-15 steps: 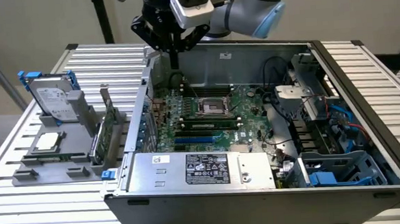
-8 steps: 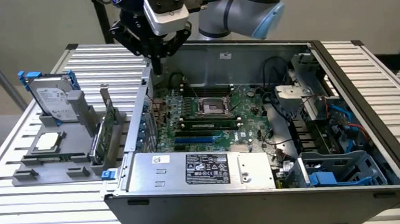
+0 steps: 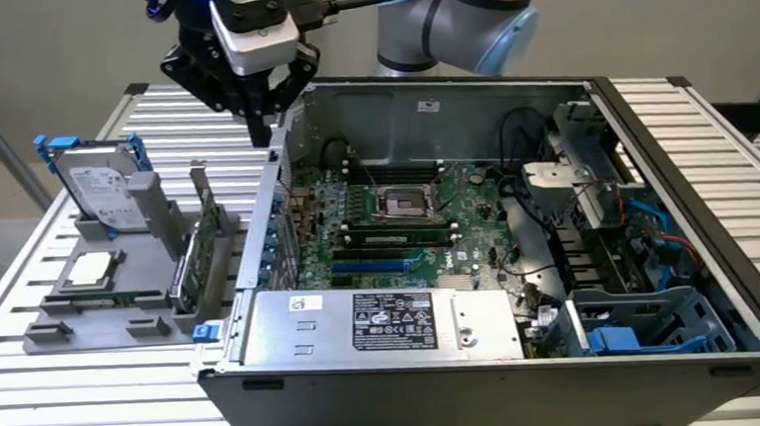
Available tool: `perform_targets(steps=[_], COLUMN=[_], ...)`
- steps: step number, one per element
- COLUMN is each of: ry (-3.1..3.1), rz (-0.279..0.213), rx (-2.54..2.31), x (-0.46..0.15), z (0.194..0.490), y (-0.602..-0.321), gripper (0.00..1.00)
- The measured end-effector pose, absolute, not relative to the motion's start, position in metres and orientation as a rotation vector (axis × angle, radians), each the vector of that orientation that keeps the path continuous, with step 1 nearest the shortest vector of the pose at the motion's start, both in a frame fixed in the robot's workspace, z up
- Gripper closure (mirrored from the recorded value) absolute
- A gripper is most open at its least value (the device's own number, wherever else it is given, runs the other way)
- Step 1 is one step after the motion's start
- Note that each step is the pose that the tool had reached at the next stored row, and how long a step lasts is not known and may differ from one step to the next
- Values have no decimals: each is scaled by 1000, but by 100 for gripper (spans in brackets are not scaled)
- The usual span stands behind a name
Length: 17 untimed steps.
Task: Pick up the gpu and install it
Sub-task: 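Reach for the gpu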
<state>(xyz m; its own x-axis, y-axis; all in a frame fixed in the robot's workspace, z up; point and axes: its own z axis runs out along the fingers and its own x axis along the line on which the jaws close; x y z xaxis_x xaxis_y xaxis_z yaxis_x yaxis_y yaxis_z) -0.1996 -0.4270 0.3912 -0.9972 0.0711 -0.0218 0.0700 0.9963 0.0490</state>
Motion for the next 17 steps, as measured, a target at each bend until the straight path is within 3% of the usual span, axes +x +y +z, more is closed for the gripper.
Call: perform_targets(steps=[17], ry=[3115], rz=[75], rx=[110], x=[-277], z=[379], y=[-428], gripper=[89])
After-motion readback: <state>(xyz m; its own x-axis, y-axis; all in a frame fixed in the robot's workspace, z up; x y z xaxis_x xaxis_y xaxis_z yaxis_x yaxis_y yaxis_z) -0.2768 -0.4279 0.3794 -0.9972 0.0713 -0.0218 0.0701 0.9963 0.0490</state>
